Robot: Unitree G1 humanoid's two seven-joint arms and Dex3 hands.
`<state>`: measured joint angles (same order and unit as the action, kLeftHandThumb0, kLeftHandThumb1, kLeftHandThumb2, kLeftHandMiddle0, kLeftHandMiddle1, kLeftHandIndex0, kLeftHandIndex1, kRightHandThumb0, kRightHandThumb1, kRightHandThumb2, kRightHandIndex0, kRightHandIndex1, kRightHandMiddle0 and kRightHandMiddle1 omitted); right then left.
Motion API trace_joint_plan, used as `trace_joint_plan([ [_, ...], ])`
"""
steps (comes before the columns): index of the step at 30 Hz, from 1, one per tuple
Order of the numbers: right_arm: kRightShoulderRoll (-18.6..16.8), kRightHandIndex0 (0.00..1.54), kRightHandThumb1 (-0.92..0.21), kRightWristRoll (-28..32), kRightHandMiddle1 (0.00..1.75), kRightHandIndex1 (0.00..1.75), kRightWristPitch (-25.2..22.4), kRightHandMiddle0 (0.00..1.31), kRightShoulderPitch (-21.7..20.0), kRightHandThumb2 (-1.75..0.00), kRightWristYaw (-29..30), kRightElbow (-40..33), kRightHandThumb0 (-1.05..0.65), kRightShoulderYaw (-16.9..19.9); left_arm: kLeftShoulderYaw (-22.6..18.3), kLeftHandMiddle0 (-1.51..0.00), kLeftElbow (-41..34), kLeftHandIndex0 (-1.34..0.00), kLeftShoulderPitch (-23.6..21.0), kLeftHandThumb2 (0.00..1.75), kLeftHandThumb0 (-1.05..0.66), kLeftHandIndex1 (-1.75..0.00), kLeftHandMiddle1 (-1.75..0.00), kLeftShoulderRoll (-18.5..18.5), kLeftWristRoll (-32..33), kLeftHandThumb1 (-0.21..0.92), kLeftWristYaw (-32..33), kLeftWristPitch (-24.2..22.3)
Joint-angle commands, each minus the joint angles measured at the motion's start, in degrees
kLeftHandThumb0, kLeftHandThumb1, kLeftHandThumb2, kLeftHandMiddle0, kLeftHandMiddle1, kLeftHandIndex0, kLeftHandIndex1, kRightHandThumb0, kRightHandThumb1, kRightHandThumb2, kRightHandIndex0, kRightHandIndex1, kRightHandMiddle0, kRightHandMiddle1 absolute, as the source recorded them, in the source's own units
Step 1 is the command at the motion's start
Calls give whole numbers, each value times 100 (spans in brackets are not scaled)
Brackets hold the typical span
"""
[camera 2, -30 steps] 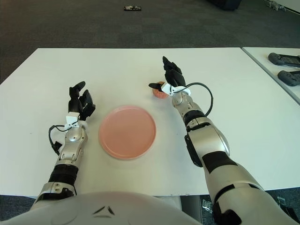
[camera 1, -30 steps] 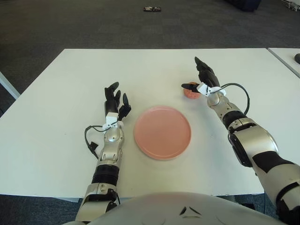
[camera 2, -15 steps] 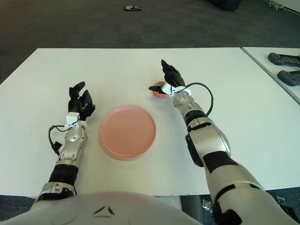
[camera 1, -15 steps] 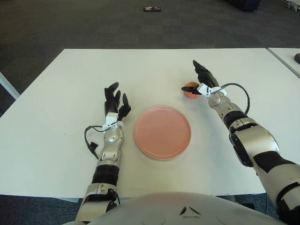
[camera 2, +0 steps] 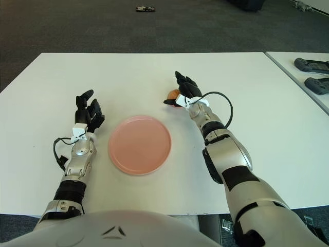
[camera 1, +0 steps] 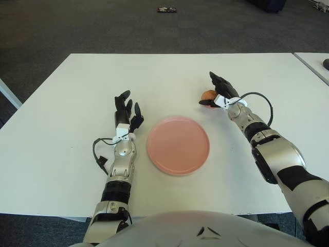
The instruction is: Put the apple into the plate.
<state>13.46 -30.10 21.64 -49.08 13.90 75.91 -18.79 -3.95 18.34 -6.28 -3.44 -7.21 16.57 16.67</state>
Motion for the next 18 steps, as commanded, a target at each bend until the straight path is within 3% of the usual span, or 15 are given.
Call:
trace_joint_plan([
  [1, -34, 0, -92, -68, 0, 0, -130, 0, -132, -17, -150, 46, -105, -74, -3, -44, -54, 0, -18, 75, -69, -98, -2, 24, -11, 92, 25, 38],
  [11, 4, 0, -92, -487, 0, 0, -436, 0, -108, -25, -317, 89, -105, -563, -17, -45, -62, 0, -19, 73, -71, -99, -3, 18, 10, 92, 18, 15],
  [18, 17, 0, -92, -602, 0, 0, -584, 0, -128, -30, -308, 119, -105, -703, -19, -47, -64, 0, -20, 72, -71, -100, -4, 13, -7, 92, 36, 10],
])
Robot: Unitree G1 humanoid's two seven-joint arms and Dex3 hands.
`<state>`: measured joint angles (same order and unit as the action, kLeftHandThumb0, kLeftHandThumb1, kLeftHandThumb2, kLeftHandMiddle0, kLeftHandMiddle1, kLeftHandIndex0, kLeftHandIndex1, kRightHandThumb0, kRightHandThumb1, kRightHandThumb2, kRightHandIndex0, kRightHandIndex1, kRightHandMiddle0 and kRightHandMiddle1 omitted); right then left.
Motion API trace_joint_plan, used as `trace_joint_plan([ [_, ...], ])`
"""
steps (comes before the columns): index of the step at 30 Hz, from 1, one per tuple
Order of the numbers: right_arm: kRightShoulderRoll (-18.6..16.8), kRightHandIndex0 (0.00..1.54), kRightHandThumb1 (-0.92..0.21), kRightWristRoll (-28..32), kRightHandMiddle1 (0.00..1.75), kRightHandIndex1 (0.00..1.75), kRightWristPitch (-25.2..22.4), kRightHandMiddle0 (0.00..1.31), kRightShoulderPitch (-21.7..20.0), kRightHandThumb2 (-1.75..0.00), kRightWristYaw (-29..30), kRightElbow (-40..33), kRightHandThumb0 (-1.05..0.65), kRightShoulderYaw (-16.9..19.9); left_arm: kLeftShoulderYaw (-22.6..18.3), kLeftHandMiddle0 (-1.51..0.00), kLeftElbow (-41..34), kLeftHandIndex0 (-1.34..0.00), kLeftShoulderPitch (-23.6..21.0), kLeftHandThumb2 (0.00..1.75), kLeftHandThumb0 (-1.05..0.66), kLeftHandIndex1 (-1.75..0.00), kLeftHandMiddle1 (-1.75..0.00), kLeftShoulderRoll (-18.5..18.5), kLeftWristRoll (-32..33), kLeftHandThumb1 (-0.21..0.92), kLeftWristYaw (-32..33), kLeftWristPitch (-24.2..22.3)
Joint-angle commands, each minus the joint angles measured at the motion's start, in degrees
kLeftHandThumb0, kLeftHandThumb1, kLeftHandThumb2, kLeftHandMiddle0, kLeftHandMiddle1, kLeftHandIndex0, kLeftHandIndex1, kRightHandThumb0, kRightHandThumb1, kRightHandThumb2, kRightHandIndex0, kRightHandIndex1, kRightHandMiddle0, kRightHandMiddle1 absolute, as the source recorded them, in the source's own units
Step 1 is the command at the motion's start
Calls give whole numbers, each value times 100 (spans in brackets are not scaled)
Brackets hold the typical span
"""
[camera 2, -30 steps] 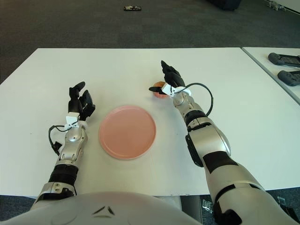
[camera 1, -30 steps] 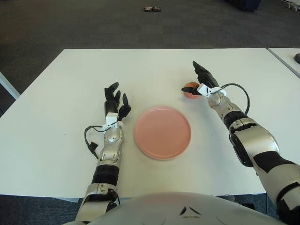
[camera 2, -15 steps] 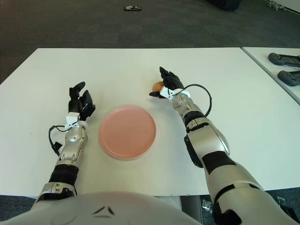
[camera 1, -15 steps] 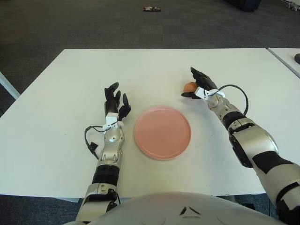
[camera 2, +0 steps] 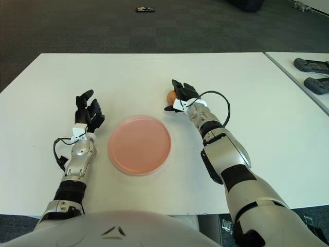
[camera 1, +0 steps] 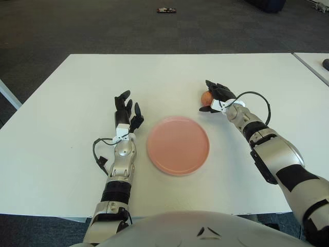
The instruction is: Put the apple into the plate.
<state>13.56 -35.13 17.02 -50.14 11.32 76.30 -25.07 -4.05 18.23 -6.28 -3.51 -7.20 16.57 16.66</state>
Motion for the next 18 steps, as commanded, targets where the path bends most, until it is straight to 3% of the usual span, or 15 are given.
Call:
trace_joint_plan([
  [1, 6, 0, -92, -103, 0, 0, -150, 0, -30, -30, -56, 86, -105, -85, -9, -47, -55, 0, -20, 72, -71, -101, -4, 20, -10, 92, 38, 7],
  [18, -45, 0, -92, -110, 0, 0, -643, 0, -94, -39, -208, 212, -105, -156, -18, -46, -48, 0, -41, 73, -70, -101, -3, 8, 3, 92, 42, -10],
])
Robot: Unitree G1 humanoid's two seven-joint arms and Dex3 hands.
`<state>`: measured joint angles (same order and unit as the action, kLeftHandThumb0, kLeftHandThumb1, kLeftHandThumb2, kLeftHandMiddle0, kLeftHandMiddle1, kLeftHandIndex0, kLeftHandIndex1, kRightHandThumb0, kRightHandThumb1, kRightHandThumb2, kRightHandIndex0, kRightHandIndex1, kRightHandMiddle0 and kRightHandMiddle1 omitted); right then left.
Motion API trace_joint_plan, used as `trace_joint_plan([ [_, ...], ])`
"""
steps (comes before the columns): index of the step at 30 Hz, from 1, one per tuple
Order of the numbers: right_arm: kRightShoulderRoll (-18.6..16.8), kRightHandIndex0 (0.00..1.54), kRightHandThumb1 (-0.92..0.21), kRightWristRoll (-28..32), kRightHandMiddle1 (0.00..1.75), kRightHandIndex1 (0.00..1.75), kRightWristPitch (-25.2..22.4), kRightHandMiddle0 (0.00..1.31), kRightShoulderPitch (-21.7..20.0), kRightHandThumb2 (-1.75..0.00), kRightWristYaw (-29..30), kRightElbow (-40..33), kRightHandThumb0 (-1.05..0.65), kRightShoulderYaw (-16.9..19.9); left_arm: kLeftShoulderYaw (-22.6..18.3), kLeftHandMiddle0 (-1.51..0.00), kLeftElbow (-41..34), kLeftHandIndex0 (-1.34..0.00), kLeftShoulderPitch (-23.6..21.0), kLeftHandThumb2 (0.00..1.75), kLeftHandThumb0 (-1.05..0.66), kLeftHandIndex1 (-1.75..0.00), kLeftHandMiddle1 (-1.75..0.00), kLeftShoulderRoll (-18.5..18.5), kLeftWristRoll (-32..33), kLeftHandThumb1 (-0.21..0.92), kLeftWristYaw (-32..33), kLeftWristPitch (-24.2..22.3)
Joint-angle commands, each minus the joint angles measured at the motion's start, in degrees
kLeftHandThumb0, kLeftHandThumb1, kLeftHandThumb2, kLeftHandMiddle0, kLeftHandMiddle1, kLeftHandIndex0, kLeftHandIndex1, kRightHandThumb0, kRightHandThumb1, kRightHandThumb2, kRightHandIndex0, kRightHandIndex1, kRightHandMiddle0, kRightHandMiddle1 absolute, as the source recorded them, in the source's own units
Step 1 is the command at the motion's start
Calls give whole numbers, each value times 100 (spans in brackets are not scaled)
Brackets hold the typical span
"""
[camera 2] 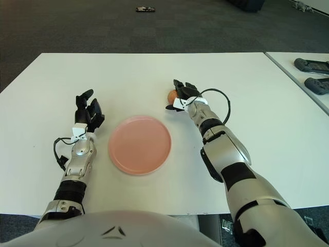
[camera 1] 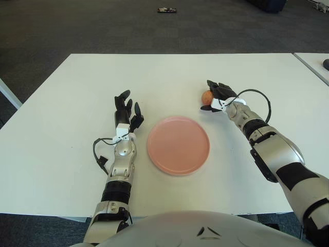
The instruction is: Put the apple into the plate.
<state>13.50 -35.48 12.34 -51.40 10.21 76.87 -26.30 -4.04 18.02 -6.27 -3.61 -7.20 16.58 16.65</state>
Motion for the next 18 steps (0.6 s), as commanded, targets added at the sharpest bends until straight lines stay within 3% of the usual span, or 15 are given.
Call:
trace_joint_plan([
  [1, -42, 0, -92, -78, 0, 0, -194, 0, 36, -39, -94, 165, -105, -38, -20, -46, -21, 0, -46, 73, -70, -101, -3, 18, 1, 92, 44, -10],
  [18, 53, 0, -92, -17, 0, 0, -568, 0, 41, -43, -51, 242, -105, 80, -29, -47, -38, 0, -30, 72, -68, -102, -4, 2, 10, 92, 65, -20],
])
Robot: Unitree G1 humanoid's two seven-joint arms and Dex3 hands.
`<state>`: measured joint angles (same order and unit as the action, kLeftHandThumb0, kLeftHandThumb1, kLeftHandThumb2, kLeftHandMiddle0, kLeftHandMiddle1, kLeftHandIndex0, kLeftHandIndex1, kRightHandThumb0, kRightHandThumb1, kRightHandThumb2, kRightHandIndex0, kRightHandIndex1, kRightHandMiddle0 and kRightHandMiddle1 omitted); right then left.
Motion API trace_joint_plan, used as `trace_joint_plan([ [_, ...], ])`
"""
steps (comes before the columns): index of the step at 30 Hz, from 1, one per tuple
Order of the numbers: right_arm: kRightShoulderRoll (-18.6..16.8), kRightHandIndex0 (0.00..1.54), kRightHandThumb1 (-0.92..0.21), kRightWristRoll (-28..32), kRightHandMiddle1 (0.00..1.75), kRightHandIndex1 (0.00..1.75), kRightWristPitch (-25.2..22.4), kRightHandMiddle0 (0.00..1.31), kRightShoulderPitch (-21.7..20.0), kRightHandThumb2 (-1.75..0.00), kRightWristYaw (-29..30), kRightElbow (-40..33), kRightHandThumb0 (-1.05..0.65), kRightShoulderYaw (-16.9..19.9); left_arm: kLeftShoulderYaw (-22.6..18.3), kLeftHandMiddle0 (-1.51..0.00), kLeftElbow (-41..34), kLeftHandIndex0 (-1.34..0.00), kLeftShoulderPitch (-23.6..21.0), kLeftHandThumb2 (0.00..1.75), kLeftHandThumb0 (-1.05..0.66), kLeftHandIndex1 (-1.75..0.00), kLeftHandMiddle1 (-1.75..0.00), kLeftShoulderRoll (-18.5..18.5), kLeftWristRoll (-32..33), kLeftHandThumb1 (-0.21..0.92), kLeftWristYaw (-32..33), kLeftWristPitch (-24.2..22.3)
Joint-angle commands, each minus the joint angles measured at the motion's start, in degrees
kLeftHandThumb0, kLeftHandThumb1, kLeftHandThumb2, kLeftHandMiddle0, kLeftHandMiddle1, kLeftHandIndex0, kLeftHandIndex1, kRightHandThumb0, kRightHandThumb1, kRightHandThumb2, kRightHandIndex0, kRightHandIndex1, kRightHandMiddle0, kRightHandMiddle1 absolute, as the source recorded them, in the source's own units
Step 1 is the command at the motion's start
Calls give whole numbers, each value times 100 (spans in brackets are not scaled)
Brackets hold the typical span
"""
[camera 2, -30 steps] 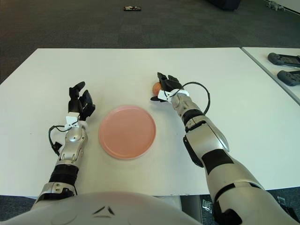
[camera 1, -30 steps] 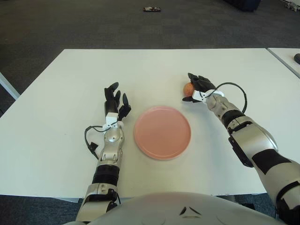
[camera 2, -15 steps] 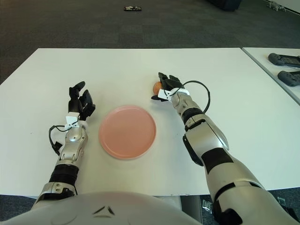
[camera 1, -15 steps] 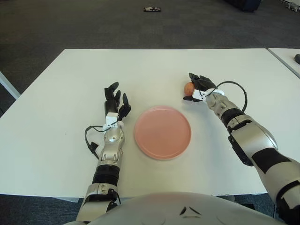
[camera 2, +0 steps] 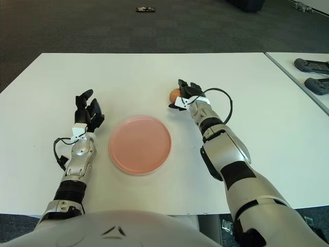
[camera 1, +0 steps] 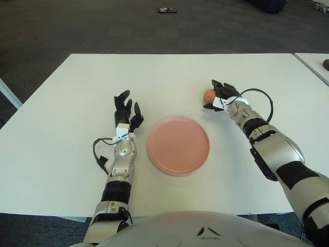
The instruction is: Put the apple into the plate.
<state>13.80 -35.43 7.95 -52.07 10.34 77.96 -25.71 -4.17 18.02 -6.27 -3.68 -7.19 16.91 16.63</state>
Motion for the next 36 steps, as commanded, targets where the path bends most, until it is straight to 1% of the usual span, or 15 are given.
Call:
trace_joint_plan([
  [1, 25, 0, -92, -24, 0, 0, -139, 0, 111, -43, -56, 132, -105, 28, -17, -47, -40, 0, -30, 72, -69, -102, -4, 9, 12, 92, 31, -21],
  [11, 108, 0, -92, -121, 0, 0, -207, 0, 233, -42, 102, 164, -105, -7, -19, -46, -76, 0, -14, 72, -69, -102, -4, -2, 6, 92, 34, -11],
  [14, 121, 3, -92, -151, 1, 1, -210, 1, 244, -36, 122, 170, -105, -36, -20, -46, -78, 0, -17, 72, -69, -101, -3, 0, 10, 92, 27, 0],
  [17, 128, 11, -92, -168, 30, 4, -219, 0, 252, -22, 142, 176, -105, -51, -21, -46, -77, 0, -19, 72, -69, -101, -3, 2, 2, 92, 33, 4],
  [19, 128, 19, -89, -186, 58, 11, -231, 0, 254, -13, 161, 179, -100, -65, -24, -46, -78, 0, -21, 72, -69, -101, -3, -1, 1, 92, 40, 2],
  [20, 128, 20, -87, -197, 73, 20, -237, 0, 256, -11, 169, 180, -97, -72, -25, -46, -78, 0, -22, 72, -69, -101, -3, -2, 3, 92, 42, 2],
  [22, 122, 21, -81, -240, 124, 69, -262, 1, 278, -6, 208, 186, -85, -103, -26, -46, -92, 0, -13, 72, -69, -102, -3, -7, 5, 92, 45, 2],
  [23, 101, 22, -80, -259, 134, 79, -280, 1, 310, -5, 241, 191, -82, -116, -25, -46, -101, 0, -7, 72, -69, -102, -4, -10, 8, 92, 44, 3],
  [24, 86, 29, -76, -272, 149, 105, -293, 9, 333, -3, 264, 195, -75, -124, -25, -46, -108, 0, -3, 72, -69, -102, -4, -12, 9, 92, 43, 5],
  [26, 21, 43, -72, -290, 164, 140, -311, 23, 429, -2, 358, 206, -67, -134, -23, -46, -112, 0, -1, 72, -69, -102, -4, -13, 11, 92, 39, 10],
  [27, -5, 46, -72, -304, 166, 147, -311, 26, 480, -1, 421, 210, -65, -138, -22, -46, -112, 0, -1, 72, -69, -102, -4, -13, 9, 92, 39, 11],
  [30, -33, 69, -71, -307, 172, 166, -272, 39, 519, -1, 561, 205, -56, -126, -20, -46, -126, 0, 8, 72, -68, -102, -4, -17, -4, 92, 53, 2],
  [34, -93, 91, -74, -166, 174, 173, -98, 59, 636, -4, 833, 190, -46, 33, -19, -47, -150, 0, 26, 72, -67, -102, -4, -20, 2, 92, 51, -14],
  [35, -115, 94, -73, -132, 174, 173, -59, 63, 667, -10, 904, 188, -44, 78, -19, -47, -150, 0, 27, 72, -67, -102, -4, -20, 2, 92, 51, -15],
  [36, -155, 100, -65, -77, 174, 174, -2, 68, 714, -31, 1027, 183, -42, 150, -20, -47, -147, 0, 27, 72, -67, -102, -4, -20, 1, 92, 54, -16],
])
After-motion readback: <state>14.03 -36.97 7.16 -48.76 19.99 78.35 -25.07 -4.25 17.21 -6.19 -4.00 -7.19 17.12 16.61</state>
